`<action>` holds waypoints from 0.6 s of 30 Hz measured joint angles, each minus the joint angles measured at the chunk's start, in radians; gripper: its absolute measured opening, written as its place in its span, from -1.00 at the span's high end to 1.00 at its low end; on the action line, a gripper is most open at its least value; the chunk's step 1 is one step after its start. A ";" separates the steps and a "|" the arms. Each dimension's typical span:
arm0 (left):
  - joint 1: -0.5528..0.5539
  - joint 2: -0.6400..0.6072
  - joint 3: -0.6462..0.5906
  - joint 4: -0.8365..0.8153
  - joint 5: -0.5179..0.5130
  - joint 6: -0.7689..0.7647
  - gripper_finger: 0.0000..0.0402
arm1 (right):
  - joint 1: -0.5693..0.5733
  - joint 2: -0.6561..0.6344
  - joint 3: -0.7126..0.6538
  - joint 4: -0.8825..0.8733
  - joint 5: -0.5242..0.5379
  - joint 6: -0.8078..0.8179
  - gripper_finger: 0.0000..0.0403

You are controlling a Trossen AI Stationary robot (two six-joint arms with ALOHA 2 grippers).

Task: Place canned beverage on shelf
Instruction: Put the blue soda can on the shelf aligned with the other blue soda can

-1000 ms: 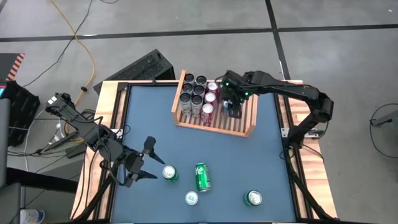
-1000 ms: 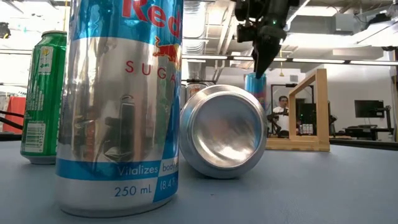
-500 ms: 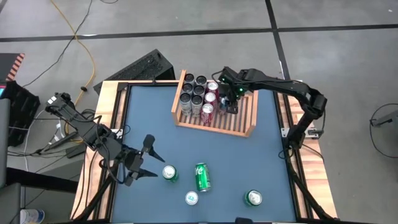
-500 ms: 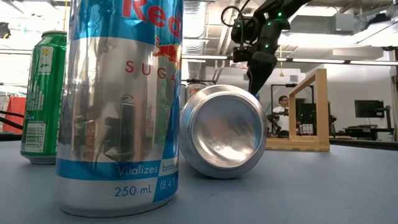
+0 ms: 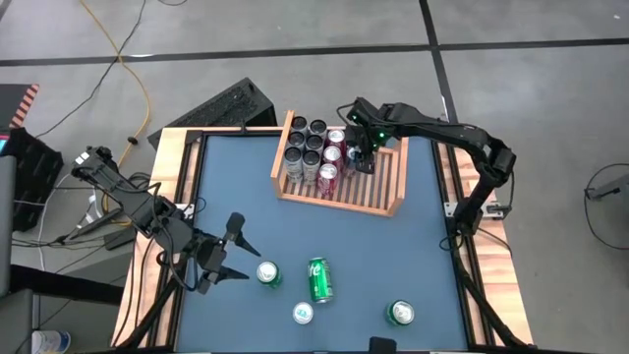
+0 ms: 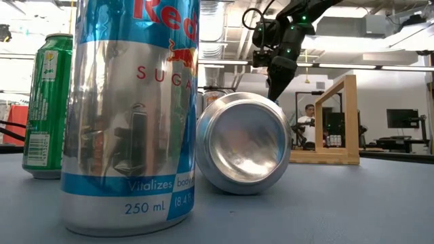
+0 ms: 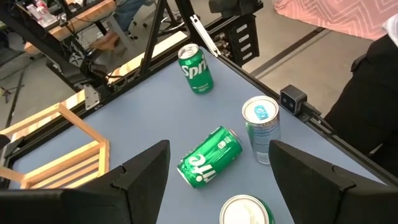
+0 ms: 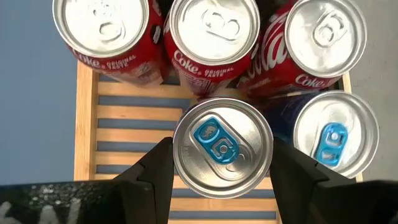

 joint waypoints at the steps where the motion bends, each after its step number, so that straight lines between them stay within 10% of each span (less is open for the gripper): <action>1: 0.000 0.000 0.000 -0.001 0.000 0.000 -0.30 | -0.004 0.000 0.000 0.004 -0.003 0.000 -0.01; 18: 0.000 0.000 0.000 -0.004 0.000 -0.006 -0.30 | -0.007 0.031 0.001 0.018 -0.004 -0.005 -0.24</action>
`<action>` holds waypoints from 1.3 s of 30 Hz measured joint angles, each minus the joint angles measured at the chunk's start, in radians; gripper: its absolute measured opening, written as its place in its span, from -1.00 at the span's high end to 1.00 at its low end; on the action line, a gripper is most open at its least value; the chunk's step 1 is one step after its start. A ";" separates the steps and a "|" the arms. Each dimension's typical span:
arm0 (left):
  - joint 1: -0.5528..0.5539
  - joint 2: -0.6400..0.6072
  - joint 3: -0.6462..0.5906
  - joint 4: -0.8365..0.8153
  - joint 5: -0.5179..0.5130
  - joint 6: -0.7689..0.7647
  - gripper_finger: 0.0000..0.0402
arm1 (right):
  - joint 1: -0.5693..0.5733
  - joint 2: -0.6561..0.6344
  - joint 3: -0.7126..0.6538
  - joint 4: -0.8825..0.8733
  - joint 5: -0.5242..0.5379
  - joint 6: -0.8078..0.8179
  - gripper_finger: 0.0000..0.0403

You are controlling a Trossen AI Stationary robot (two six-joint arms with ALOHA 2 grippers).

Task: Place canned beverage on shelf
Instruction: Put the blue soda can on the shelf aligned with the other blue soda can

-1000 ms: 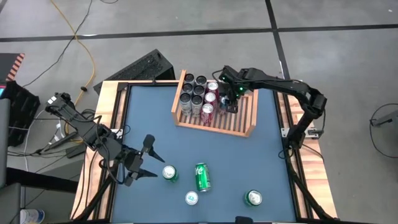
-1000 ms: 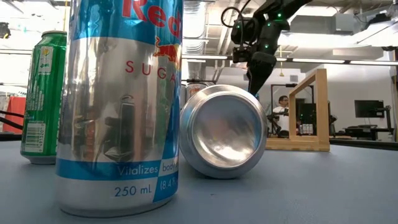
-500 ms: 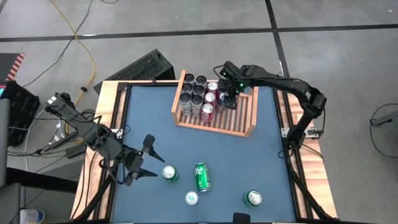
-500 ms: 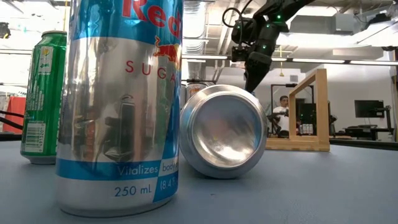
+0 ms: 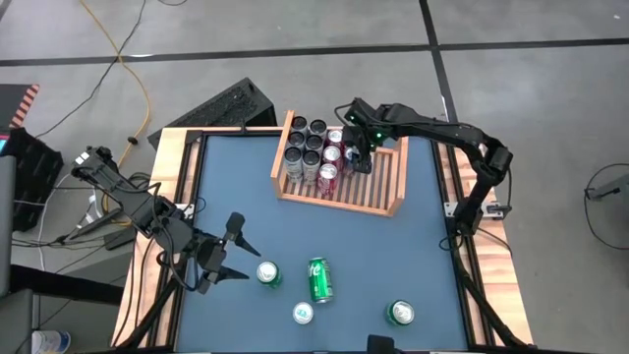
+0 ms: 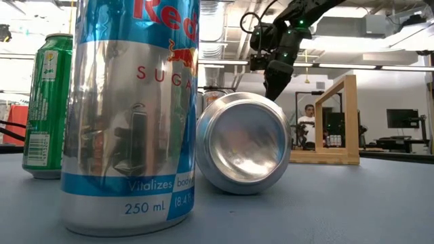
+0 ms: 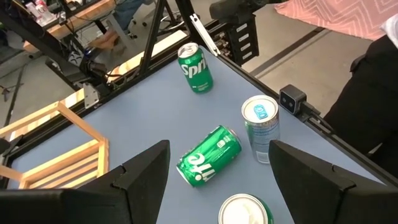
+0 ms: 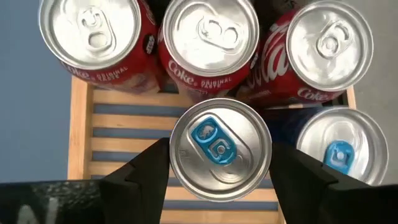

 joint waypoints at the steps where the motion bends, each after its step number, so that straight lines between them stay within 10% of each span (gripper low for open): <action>1: 0.000 0.000 0.000 0.000 0.000 0.001 -0.30 | 0.000 0.000 0.000 -0.004 0.003 0.004 -0.25; 29: 0.000 0.000 0.000 -0.024 -0.001 -0.012 -0.30 | 0.052 0.001 0.250 -0.227 0.062 0.073 -0.27; 39: 0.000 0.000 0.000 -0.065 -0.015 -0.195 -0.30 | 0.305 -0.001 0.407 -0.466 0.000 0.331 -0.27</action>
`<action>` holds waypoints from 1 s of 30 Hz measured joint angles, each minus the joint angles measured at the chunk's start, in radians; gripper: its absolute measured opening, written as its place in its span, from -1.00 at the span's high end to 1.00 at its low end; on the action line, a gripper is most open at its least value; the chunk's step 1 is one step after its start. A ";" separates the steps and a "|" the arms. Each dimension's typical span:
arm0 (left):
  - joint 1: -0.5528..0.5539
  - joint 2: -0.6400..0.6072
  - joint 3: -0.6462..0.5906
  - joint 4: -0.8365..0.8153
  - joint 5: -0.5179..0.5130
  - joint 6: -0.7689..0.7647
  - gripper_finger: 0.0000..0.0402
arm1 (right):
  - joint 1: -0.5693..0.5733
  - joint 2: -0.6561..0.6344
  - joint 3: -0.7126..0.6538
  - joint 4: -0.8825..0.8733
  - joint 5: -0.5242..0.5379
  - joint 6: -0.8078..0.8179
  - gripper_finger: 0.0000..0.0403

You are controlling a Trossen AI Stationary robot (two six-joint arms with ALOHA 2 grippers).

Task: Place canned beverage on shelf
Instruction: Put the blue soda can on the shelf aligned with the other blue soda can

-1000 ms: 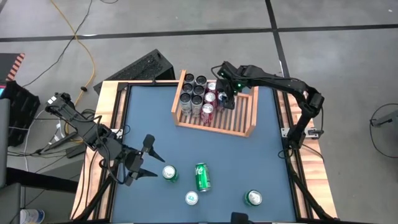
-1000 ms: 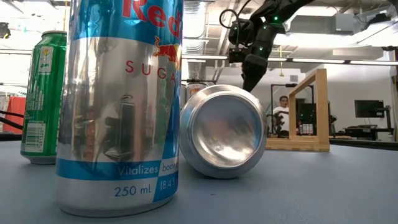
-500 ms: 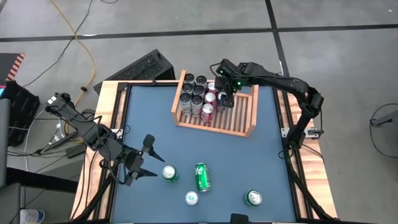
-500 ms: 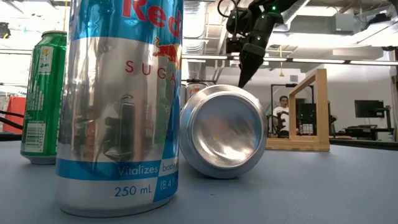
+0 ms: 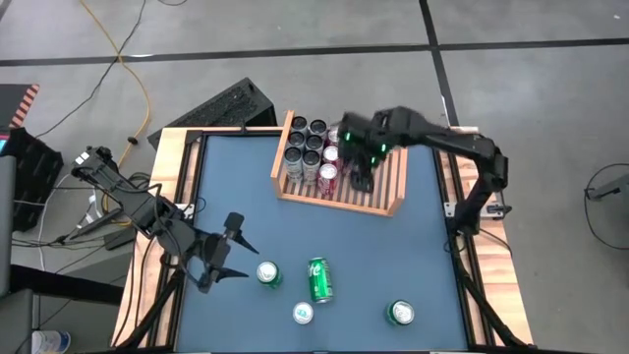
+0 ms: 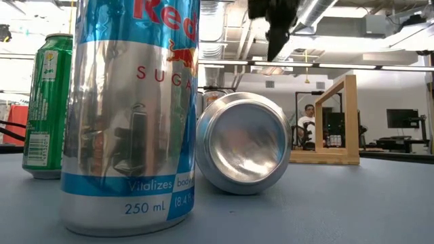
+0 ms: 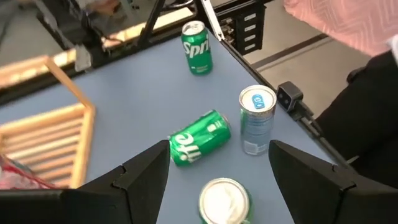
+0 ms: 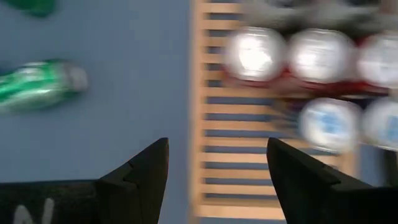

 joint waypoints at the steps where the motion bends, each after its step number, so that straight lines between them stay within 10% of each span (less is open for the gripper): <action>1: 0.000 0.000 0.000 -0.002 0.009 -0.025 -0.30 | 0.043 0.000 0.000 0.001 -0.011 0.029 -0.27; 16: -0.039 0.003 0.000 -0.008 0.109 -0.177 -0.30 | 0.685 0.090 -0.001 0.391 0.259 0.186 -0.27; 30: -0.086 0.005 0.000 0.012 -0.019 -0.281 -0.30 | 0.776 0.250 -0.001 0.664 0.306 0.019 -0.27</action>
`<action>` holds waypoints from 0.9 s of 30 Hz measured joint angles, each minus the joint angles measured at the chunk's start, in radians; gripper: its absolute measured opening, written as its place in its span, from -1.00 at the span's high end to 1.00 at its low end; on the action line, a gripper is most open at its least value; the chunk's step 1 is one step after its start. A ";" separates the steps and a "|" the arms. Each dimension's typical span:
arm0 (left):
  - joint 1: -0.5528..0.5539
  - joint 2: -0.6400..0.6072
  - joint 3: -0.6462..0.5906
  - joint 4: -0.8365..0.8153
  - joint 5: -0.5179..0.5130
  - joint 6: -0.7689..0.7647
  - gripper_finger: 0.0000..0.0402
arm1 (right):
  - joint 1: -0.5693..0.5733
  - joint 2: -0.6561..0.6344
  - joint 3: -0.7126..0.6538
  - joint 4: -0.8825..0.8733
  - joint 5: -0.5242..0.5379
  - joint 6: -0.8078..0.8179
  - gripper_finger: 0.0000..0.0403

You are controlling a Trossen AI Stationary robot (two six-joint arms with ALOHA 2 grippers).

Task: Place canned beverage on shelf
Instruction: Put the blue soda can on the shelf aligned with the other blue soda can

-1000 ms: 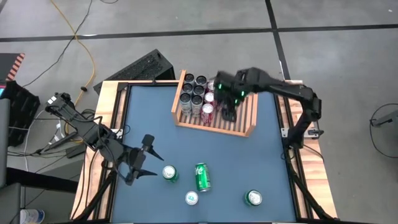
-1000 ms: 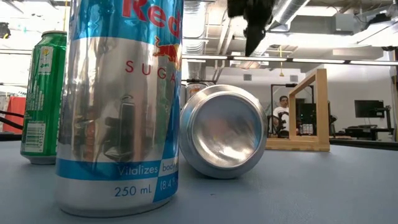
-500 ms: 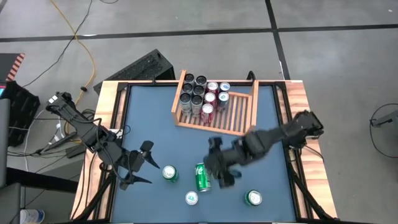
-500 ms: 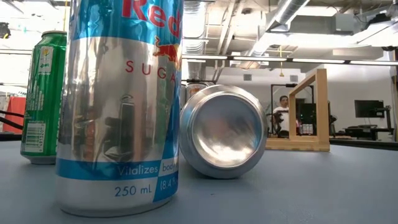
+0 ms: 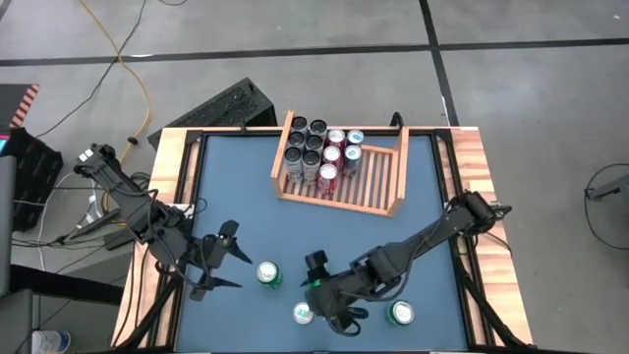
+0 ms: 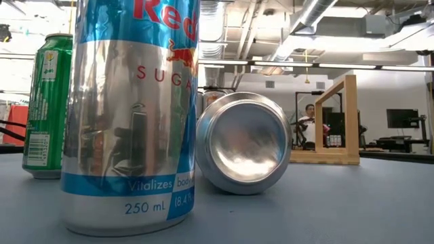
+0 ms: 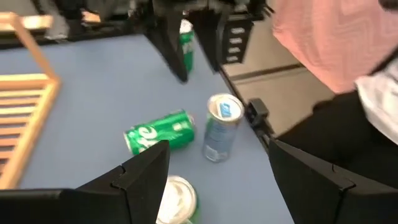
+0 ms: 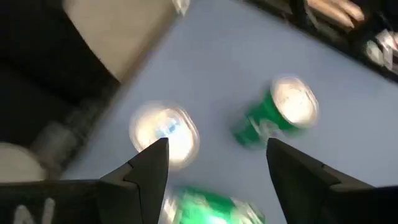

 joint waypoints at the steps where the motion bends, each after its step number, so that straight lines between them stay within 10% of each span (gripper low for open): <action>1: 0.000 0.001 0.000 0.004 -0.014 0.003 -0.30 | -0.008 0.006 -0.001 0.005 0.005 -0.001 -0.27; 27: 0.009 0.003 0.000 0.044 -0.129 0.141 -0.30 | -0.116 0.018 0.047 0.104 0.038 -0.025 -0.27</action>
